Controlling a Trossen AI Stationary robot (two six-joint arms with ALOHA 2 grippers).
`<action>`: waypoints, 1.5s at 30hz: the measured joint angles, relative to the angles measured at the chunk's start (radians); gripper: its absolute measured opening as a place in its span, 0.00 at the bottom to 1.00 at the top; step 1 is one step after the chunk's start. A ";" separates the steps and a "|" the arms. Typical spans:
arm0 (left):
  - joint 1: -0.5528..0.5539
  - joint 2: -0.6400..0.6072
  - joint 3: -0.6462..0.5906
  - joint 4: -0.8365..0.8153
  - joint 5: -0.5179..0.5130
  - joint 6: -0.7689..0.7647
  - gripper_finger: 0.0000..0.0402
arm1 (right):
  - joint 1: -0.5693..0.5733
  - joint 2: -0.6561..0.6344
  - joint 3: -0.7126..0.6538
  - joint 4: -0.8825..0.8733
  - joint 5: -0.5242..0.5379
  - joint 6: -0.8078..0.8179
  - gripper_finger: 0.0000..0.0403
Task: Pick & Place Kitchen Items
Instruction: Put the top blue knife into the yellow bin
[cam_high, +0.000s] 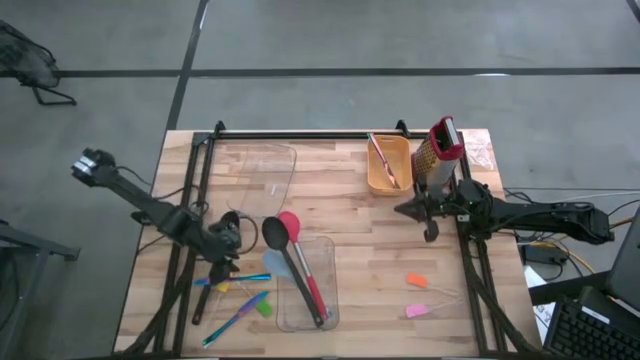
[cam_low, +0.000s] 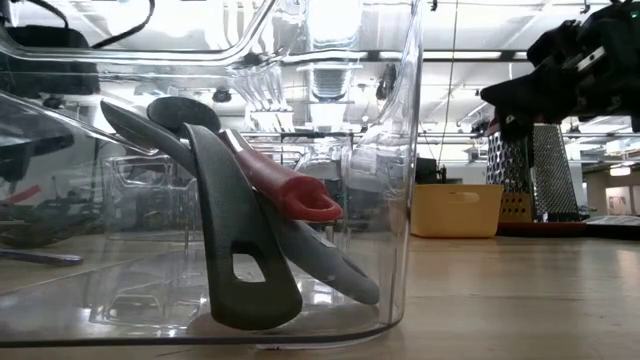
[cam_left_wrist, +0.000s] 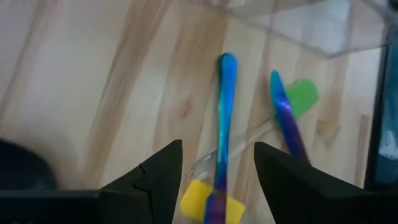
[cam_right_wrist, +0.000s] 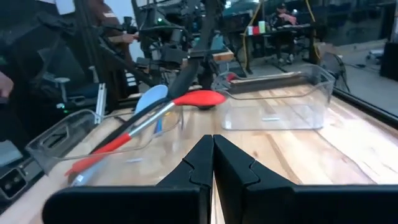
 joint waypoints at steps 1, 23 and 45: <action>-0.009 0.013 0.002 0.011 -0.003 -0.005 0.51 | 0.006 -0.001 0.000 0.000 0.003 -0.011 0.02; -0.096 0.105 0.003 0.109 -0.012 -0.087 0.51 | 0.217 -0.082 0.000 -0.033 0.469 -0.142 0.02; -0.151 0.444 0.035 0.171 -0.030 -0.019 0.51 | 0.217 -0.098 0.000 -0.194 0.467 -0.030 0.02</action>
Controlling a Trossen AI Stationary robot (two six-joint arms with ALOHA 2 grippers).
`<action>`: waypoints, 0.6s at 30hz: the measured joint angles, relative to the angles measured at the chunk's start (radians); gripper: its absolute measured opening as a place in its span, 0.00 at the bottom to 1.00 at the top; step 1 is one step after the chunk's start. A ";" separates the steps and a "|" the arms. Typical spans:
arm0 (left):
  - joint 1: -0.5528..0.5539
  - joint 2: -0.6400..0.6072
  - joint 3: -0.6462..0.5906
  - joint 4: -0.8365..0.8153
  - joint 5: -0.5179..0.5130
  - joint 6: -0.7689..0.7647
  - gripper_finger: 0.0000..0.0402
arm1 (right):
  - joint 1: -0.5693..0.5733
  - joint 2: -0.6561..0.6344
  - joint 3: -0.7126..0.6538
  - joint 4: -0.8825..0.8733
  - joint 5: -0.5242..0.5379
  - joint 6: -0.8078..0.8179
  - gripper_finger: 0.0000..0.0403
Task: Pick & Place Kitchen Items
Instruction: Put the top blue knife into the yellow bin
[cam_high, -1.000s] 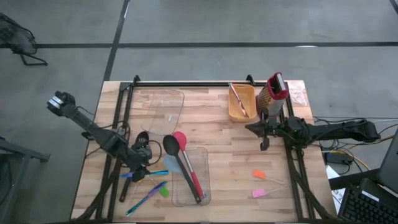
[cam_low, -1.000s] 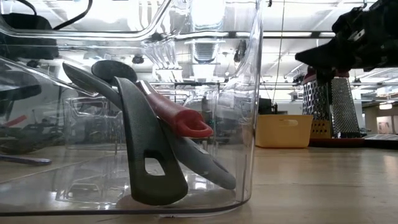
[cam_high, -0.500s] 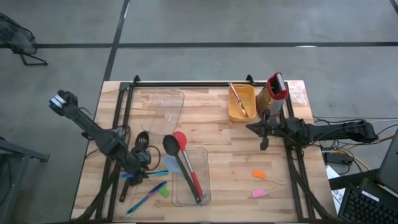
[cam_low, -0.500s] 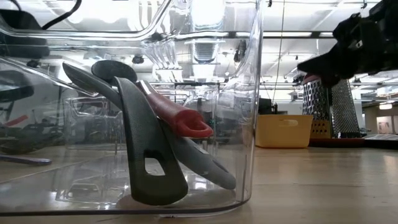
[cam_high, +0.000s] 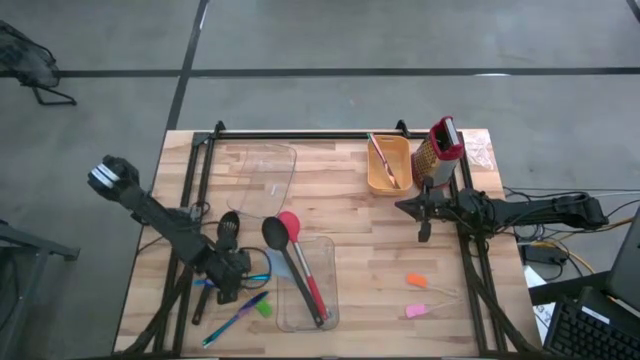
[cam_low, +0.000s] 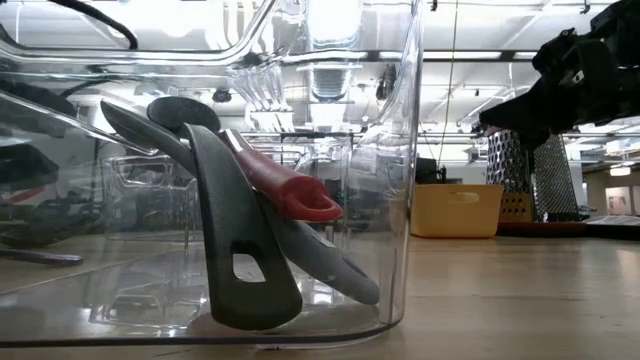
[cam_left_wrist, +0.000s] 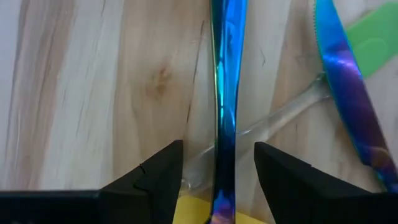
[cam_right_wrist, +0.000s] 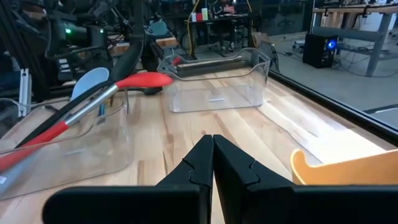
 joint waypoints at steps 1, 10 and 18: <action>0.000 0.011 0.005 -0.001 -0.001 0.004 0.51 | 0.000 0.000 0.000 -0.001 0.000 0.000 0.02; 0.001 0.048 0.043 -0.053 0.000 0.019 0.39 | 0.000 0.001 0.000 -0.003 -0.001 0.006 0.02; 0.001 0.052 0.044 -0.050 0.002 0.053 0.12 | 0.000 0.001 0.000 -0.003 -0.001 0.006 0.02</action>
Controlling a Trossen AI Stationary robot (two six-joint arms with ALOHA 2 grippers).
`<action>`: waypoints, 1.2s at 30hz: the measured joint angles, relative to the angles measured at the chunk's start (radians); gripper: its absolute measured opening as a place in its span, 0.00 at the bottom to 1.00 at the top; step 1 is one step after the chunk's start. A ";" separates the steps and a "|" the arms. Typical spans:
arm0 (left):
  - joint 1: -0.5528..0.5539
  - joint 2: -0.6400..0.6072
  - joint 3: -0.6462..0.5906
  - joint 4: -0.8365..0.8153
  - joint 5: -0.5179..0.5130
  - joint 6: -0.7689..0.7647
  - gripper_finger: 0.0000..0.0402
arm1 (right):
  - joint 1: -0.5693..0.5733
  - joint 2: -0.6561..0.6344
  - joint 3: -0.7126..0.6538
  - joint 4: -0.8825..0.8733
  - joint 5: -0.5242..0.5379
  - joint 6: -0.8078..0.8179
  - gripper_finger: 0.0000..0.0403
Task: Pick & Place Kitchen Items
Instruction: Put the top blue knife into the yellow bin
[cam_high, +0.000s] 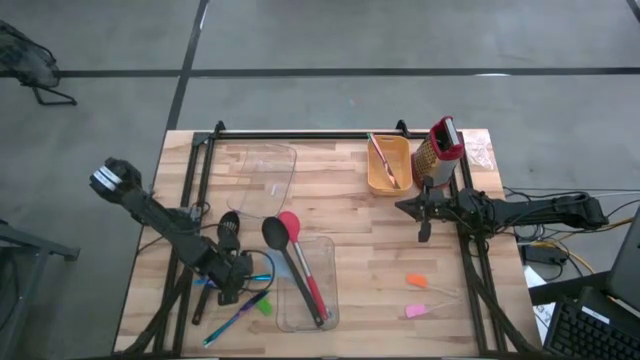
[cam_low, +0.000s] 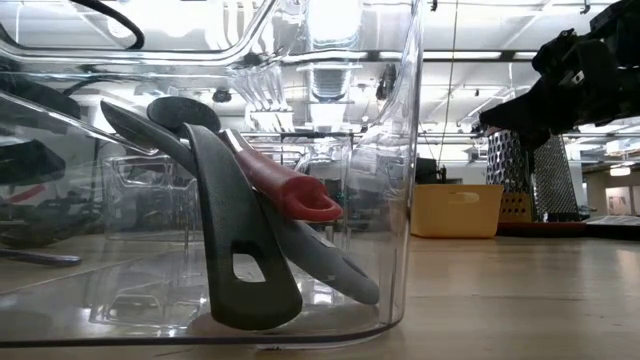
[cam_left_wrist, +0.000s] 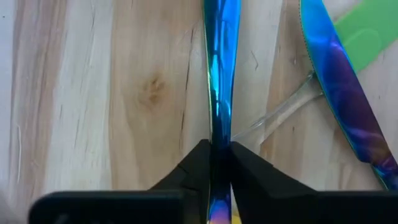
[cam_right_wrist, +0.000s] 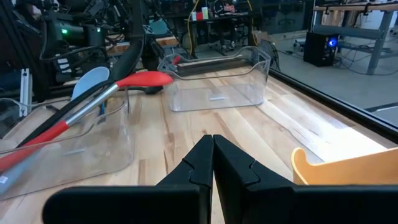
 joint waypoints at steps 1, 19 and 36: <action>0.000 -0.003 0.000 -0.002 0.000 0.000 0.10 | 0.000 0.000 0.000 0.000 0.000 0.000 0.02; 0.000 -0.017 0.056 -0.109 -0.005 0.026 0.09 | 0.000 0.000 0.000 0.000 0.000 0.000 0.02; 0.000 -0.019 0.295 -0.536 0.001 0.021 0.10 | 0.000 0.000 0.000 0.000 0.000 0.000 0.02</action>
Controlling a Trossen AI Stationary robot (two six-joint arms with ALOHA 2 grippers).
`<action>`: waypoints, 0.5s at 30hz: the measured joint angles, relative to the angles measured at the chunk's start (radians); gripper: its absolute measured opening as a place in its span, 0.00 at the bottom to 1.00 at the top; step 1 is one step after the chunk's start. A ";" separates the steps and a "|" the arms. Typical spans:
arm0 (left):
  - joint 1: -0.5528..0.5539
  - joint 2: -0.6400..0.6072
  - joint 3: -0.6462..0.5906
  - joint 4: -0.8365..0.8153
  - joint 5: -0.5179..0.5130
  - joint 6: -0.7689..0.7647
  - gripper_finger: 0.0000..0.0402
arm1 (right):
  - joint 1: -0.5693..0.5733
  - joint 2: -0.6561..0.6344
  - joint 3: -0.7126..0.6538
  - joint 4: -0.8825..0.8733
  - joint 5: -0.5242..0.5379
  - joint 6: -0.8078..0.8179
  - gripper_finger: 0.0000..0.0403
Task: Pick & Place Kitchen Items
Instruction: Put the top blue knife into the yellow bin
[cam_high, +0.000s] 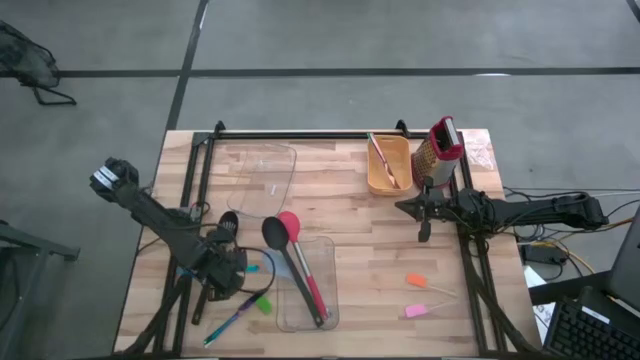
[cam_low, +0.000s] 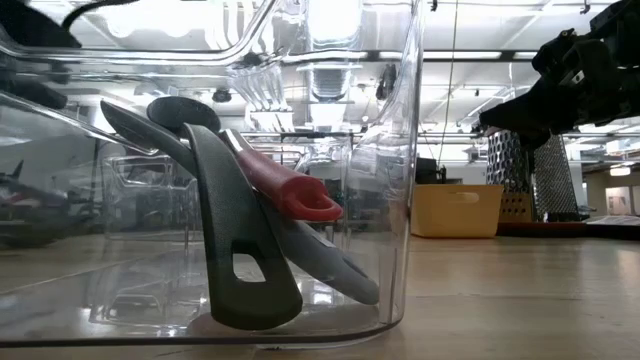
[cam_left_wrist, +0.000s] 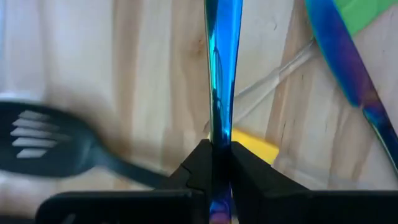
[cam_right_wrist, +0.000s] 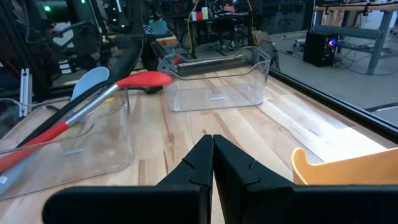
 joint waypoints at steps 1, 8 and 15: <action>0.000 0.000 0.018 -0.034 0.001 -0.001 0.10 | 0.000 0.000 0.000 0.000 0.000 0.000 0.02; 0.000 0.000 0.149 -0.252 0.002 -0.008 0.10 | 0.000 0.000 0.000 0.000 0.000 0.000 0.02; 0.000 -0.001 0.270 -0.414 -0.057 -0.013 0.10 | 0.000 0.000 0.000 0.002 -0.001 0.013 0.02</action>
